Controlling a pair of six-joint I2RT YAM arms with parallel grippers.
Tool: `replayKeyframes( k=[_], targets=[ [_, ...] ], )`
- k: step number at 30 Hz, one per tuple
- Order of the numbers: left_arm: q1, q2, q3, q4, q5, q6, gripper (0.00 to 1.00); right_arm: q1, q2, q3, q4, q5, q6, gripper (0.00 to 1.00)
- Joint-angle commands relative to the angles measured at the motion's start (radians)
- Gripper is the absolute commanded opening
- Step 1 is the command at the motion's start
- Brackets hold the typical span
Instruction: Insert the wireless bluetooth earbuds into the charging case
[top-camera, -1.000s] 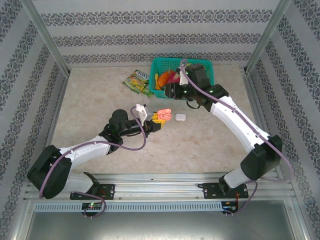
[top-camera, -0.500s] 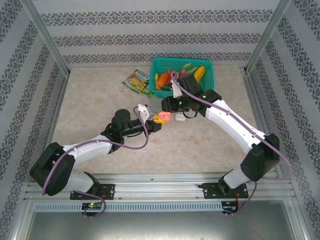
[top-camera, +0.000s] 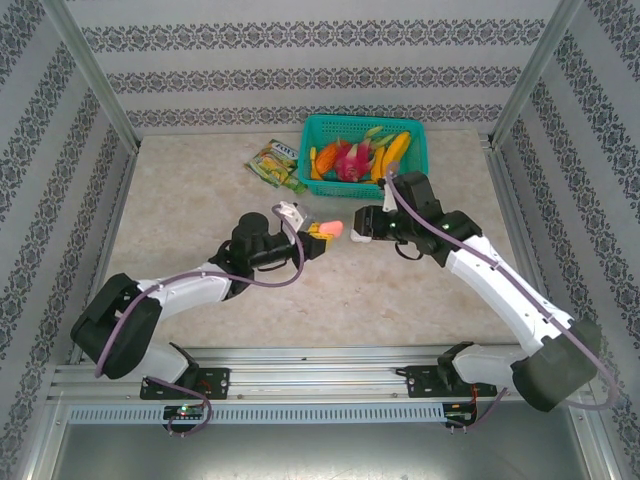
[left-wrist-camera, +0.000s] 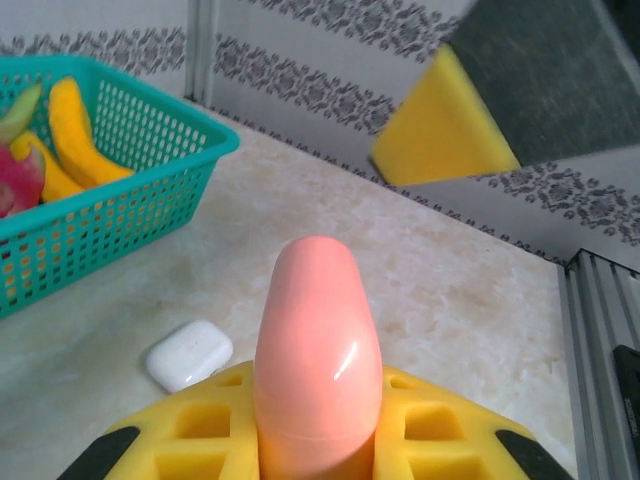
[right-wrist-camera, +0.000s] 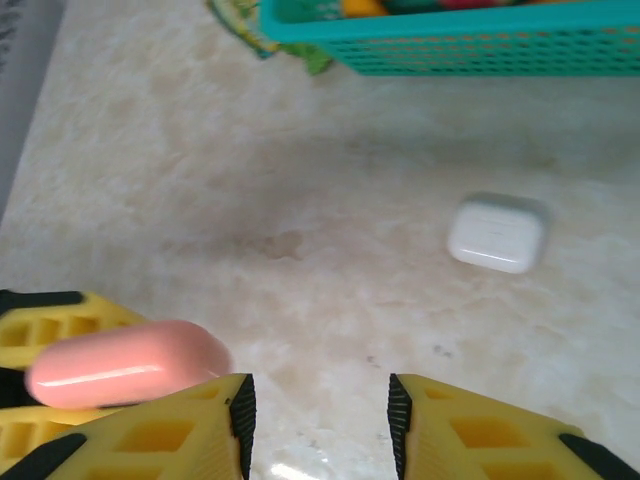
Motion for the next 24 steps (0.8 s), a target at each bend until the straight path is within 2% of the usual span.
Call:
replayKeyframes(
  k=[1, 10, 14, 24],
  targets=[
    [0.014, 0.041, 0.059, -0.117, -0.027, -0.094, 0.00, -0.006, -0.038, -0.091, 0.054, 0.048, 0.067, 0.42],
    [0.017, 0.232, 0.253, -0.469, -0.096, -0.219, 0.00, -0.006, -0.170, -0.321, 0.138, 0.096, 0.143, 0.42],
    [0.026, 0.304, 0.300, -0.509, -0.134, -0.268, 0.00, -0.006, -0.192, -0.372, 0.153, 0.103, 0.157, 0.42],
    [0.082, 0.495, 0.460, -0.603, -0.059, -0.406, 0.00, -0.006, -0.206, -0.412, 0.171, 0.111, 0.165, 0.42]
  ],
)
